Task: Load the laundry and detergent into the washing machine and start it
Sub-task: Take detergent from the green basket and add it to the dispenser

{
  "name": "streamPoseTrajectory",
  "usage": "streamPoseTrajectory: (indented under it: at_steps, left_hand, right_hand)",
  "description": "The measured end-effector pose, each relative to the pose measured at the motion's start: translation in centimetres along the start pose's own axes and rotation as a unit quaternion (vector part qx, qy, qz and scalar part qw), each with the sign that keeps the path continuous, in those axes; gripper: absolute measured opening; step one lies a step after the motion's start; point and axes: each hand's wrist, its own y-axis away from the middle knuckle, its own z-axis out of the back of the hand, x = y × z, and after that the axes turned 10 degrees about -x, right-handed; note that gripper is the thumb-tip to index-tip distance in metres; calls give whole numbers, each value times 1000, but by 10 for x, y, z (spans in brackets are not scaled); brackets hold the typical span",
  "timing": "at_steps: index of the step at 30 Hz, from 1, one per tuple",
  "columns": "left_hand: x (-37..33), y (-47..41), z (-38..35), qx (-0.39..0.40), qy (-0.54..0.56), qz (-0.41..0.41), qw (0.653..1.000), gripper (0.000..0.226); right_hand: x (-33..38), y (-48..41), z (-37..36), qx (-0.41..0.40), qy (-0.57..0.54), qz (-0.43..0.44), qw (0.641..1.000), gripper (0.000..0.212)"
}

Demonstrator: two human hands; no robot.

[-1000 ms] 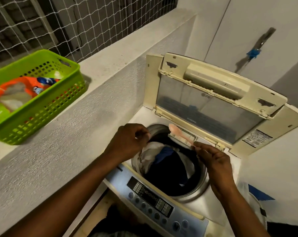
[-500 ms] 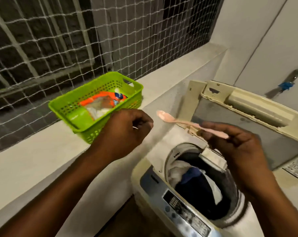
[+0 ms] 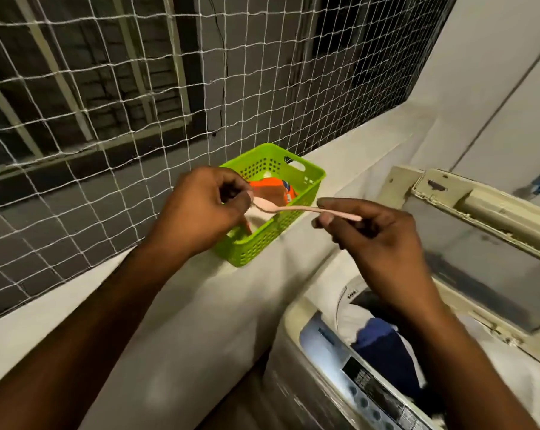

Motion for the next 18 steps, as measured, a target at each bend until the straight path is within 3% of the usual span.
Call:
streamPoseTrajectory:
  at_steps: [3,6,14,18]
  left_hand:
    - [12,-5,0,7,-5,-1,1000,8]
    - [20,-8,-3,21,-1,6,1000,8]
    - [28,-13,-7,31,-10,-1,999,9]
    - [28,-16,-6,33,-15,-3,999,12]
  right_hand:
    - [-15,-6,-24,-9,78,46,996,15]
    - [-22,-14,-43,1,213,135,968,17]
    - [-24,-40,-92,35,516,275,811,21]
    - [-22,-47,-109,29,526,264,808,19]
